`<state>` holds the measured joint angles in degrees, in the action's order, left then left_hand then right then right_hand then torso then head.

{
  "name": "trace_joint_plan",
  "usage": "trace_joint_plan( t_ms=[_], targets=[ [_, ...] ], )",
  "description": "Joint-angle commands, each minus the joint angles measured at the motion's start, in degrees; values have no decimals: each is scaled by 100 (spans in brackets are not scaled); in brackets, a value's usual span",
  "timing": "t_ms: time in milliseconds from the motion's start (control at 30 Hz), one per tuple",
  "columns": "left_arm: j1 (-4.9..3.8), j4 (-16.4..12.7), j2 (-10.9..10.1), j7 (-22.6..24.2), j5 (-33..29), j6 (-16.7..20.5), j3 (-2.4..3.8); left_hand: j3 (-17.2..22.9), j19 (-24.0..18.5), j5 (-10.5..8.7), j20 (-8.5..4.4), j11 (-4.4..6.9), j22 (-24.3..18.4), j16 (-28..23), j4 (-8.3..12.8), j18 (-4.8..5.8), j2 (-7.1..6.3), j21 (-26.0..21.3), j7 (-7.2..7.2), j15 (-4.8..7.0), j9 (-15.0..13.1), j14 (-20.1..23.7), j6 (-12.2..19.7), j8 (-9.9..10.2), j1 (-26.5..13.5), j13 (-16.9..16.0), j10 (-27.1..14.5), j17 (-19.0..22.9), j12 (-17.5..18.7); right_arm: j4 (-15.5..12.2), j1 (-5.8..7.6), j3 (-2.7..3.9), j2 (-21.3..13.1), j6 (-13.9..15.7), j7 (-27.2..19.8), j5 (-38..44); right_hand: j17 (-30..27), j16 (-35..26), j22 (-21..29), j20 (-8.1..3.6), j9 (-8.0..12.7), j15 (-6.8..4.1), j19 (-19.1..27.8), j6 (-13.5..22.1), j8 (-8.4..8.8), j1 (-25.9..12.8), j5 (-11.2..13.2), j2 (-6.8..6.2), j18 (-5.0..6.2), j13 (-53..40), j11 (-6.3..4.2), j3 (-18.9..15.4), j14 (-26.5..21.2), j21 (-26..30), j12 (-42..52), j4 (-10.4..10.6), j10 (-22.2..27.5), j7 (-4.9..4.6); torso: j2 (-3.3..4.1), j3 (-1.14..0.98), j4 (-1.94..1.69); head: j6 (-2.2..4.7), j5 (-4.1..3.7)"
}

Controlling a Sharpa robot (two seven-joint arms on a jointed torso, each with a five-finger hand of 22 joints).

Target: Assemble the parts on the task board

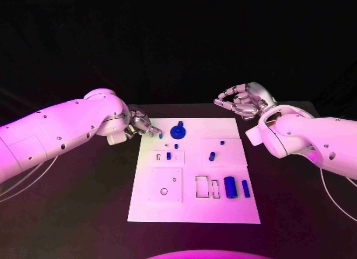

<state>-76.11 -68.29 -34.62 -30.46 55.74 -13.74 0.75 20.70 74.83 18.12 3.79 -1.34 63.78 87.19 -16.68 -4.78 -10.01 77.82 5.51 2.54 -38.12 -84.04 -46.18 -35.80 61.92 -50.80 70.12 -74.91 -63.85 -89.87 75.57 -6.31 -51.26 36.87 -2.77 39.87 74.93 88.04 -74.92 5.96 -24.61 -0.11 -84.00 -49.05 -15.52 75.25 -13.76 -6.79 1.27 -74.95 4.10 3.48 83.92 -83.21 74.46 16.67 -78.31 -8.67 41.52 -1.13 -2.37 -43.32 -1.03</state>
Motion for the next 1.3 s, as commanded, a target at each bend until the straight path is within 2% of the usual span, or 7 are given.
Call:
trace_joint_plan(
  t_ms=[33, 67, 100, 233, 567, 900, 1300],
  targets=[
    [-20, 223, 118, 168, 202, -27, 6, -59, -52, 13, 22, -7, -48, -35, 2, -80, -28, -42, 30, -34, 21, -378, 45, 40, 46, 71, -80, -815, 64, 1, -4, 0, 13, -55, -43, 14, 1093, -19, -1169, -30, 10, -17, -312, 34, -16, -46, -21, 17, 33, -225, -13, -28, 501, 35, -27, 3, 37, -6, 5, -6, 12, 0, 2],
    [-20, 295, 160, 186, 208, -11, 6, -104, -237, 11, 55, -51, -331, -139, 2, -136, -21, -197, 74, -74, 79, -297, 122, 119, 50, 556, -437, -607, 435, 2, -5, 0, 15, -57, -40, 14, 1089, -21, -1160, -30, 12, -17, -306, 41, -15, -43, -23, 21, 36, -220, -13, -28, 500, 53, -32, 0, 41, -7, 6, -7, 12, 1, 1],
    [-20, 346, 193, 198, 212, 1, 6, -135, -273, 2, 78, -78, -377, -163, -1, -145, -15, -232, 107, -97, 127, -274, 187, 182, 53, 673, -528, -563, 523, 3, -5, 0, 17, -58, -39, 14, 1089, -21, -1160, -30, 12, -17, -306, 41, -15, -43, -23, 21, 36, -220, -13, -28, 500, 53, -32, 0, 41, -7, 12, -4, 17, 11, 1],
    [-21, 506, 315, 225, 222, 14, 5, -175, -299, -11, 99, -101, -417, -174, -4, -153, -15, -259, 131, -117, 172, -262, 223, 229, 42, 752, -582, -541, 573, 2, -5, 0, 19, -60, -34, 14, 1089, -21, -1160, -30, 12, -17, -306, 41, -15, -43, -23, 21, 36, -220, -13, -28, 500, 53, -32, 0, 41, -7, 27, -1, 14, 14, 0],
    [-19, 900, 620, 268, 195, -143, -31, -187, -308, -14, 105, -107, -430, -172, -4, -156, -15, -267, 137, -123, 186, -263, 230, 241, 40, 779, -602, -546, 592, -1, -5, 0, 36, -73, -36, 14, 1089, -21, -1160, -30, 12, -17, -306, 41, -15, -43, -23, 21, 36, -220, -13, -28, 500, 53, -32, 0, 41, -7, 35, -4, 14, -8, 2],
    [-18, 972, 691, 270, 145, -290, -47, -196, -298, -21, 112, -112, -412, -164, -4, -152, -5, -261, 141, -130, 198, -266, 230, 250, 39, 766, -599, -561, 581, 1, -4, 0, 43, -68, -30, 14, 1095, -19, -1162, -30, 15, -17, -308, 46, -15, -40, -24, 27, 35, -214, -12, -28, 501, 49, -37, -1, 44, -7, 22, -6, 5, -21, -26],
    [-17, 1059, 749, 250, 160, -404, -98, -194, -265, -23, 124, -95, -359, -137, 11, -147, 95, -239, 118, -125, 247, -281, 93, 211, 166, 711, -544, -606, 505, 3, -4, 0, 56, -73, -28, 14, 1095, -19, -1162, -30, 15, -17, -308, 46, -15, -40, -24, 27, 35, -214, -12, -28, 501, 49, -37, -1, 44, -7, 24, -5, 9, -33, -24]
  ],
)
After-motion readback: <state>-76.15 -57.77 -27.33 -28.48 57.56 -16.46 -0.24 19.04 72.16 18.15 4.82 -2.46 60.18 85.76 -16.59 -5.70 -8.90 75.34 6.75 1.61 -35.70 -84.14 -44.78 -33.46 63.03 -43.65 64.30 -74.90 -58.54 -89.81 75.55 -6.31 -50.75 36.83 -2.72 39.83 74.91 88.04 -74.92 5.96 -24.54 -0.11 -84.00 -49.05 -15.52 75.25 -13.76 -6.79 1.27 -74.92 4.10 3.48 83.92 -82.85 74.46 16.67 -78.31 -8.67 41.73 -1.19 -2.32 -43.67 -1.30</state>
